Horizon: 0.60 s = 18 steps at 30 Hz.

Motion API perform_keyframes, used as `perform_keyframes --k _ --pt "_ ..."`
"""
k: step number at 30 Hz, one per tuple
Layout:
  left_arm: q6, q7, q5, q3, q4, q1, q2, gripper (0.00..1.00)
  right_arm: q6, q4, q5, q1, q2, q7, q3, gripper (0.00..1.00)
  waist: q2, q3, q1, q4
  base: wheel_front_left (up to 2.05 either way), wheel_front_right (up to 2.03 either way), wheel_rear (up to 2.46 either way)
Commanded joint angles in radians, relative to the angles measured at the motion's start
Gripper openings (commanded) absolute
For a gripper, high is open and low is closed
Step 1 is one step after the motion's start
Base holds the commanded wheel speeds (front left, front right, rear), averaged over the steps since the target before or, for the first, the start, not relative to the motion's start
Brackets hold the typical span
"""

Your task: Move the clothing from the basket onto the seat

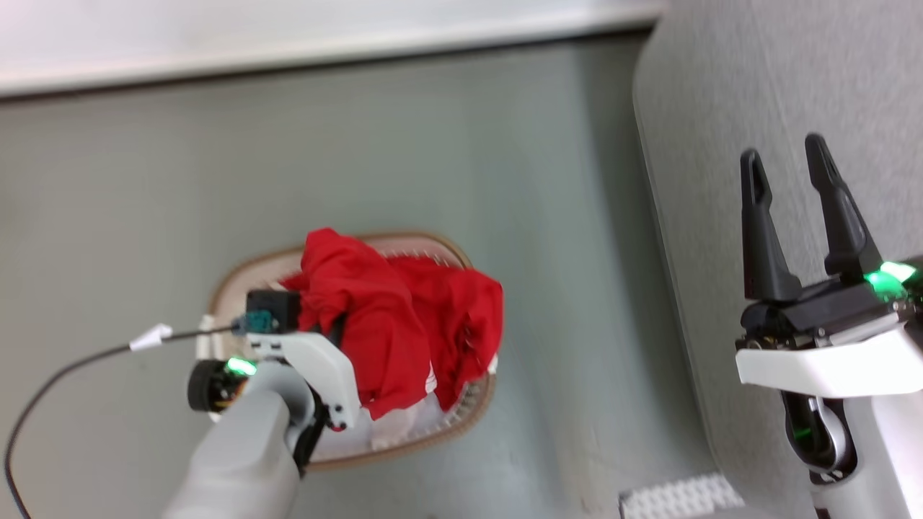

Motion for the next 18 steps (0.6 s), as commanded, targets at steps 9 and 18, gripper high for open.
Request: perform_keyframes --k 9,18 --pt "0.001 -0.054 -0.111 -0.092 -0.115 0.107 0.016 0.0 -0.002 0.04 0.016 0.073 -0.023 0.001 0.012 1.0 0.0 -0.234 0.0001 0.084 0.0 0.0 0.0" --pt "0.0 -0.061 -0.154 -0.117 -0.295 0.18 0.064 0.0 -0.002 0.069 0.024 0.143 -0.034 0.001 0.025 1.0 0.0 -0.374 0.0001 0.105 0.0 0.0 0.0"
